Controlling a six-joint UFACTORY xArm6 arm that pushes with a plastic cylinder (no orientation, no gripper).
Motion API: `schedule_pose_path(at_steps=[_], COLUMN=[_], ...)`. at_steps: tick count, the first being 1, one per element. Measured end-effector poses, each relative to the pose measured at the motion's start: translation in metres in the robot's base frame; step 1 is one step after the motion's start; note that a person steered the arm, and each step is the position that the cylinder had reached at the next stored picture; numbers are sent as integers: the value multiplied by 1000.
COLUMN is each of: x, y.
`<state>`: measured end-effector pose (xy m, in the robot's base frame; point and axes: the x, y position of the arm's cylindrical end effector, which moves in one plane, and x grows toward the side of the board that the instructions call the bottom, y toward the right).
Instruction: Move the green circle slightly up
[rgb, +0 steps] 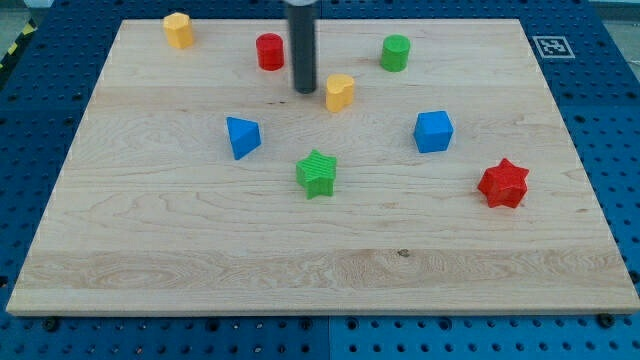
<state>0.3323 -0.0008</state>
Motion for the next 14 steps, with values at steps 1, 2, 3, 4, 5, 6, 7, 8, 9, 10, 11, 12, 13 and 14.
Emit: schedule_pose_path(at_steps=[1, 2, 3, 4, 5, 6, 7, 8, 9, 10, 11, 12, 13, 14], x=[0, 0, -8, -20, -30, -52, -52, -50, -46, -43, -43, -59, -74, -75], y=[44, 68, 100, 135, 137, 137, 137, 130, 129, 129, 125, 115, 98, 88])
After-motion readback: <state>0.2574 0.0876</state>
